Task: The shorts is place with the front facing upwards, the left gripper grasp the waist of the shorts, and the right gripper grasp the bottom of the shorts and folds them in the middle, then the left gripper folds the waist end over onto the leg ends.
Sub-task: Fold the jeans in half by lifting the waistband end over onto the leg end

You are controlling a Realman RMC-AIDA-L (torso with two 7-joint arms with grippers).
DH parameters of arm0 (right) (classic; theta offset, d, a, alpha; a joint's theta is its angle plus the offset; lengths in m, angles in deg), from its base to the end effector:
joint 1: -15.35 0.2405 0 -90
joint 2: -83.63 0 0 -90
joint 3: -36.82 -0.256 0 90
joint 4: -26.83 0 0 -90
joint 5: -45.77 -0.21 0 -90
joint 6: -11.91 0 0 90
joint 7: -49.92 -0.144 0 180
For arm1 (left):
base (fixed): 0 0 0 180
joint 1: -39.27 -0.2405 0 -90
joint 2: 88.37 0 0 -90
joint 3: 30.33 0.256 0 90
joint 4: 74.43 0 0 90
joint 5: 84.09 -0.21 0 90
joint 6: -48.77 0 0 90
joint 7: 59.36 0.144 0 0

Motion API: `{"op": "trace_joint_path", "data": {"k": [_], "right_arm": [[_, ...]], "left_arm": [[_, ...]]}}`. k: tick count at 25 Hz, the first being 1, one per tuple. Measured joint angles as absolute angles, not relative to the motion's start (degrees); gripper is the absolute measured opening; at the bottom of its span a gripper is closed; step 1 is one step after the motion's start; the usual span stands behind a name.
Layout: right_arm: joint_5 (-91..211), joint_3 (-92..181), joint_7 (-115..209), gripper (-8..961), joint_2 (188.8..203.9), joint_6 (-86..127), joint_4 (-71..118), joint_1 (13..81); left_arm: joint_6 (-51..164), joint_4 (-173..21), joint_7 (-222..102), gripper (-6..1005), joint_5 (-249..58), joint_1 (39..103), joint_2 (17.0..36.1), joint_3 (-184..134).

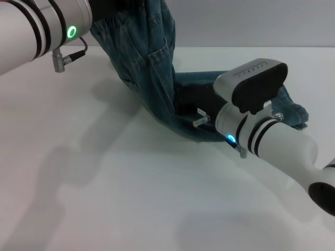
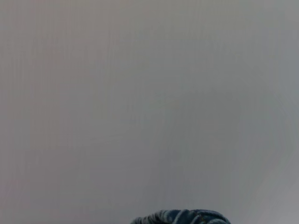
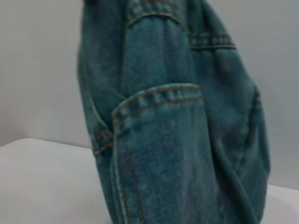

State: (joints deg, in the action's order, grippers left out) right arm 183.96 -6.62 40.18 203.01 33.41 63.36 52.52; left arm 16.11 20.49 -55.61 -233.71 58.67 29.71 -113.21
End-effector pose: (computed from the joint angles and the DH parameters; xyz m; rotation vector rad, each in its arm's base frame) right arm 0.1822 0.3741 -0.1377 -2.1998 0.7383 0.5803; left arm -0.1001 0.3833 0.0308 -2.0359 -0.7649 -0.5881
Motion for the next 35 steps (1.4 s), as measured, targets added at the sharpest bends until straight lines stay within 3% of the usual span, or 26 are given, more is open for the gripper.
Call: {"op": "trace_joint_path", "data": {"k": [7, 11, 18, 35], "right_arm": [[184.71, -13.15, 40.4, 0, 201.52, 37.22, 63.32, 45.81], [185.1, -16.94, 40.41, 0, 201.39, 36.36, 62.4, 43.79], [185.13, -14.58, 40.02, 0, 202.73, 33.31, 60.15, 47.91], [184.65, -3.81, 33.07, -1, 203.06, 31.6, 62.75, 54.3]], "left_arm": [[16.33, 19.96, -55.58, 145, -233.67, 58.31, 29.54, -113.72], [16.36, 21.54, -55.58, 145, -233.66, 58.06, 29.51, -113.58], [17.49, 22.24, -55.57, 146, -232.5, 58.74, 29.67, -111.33], [18.73, 25.6, -55.53, 143, -231.46, 57.86, 29.62, -107.94]]}}
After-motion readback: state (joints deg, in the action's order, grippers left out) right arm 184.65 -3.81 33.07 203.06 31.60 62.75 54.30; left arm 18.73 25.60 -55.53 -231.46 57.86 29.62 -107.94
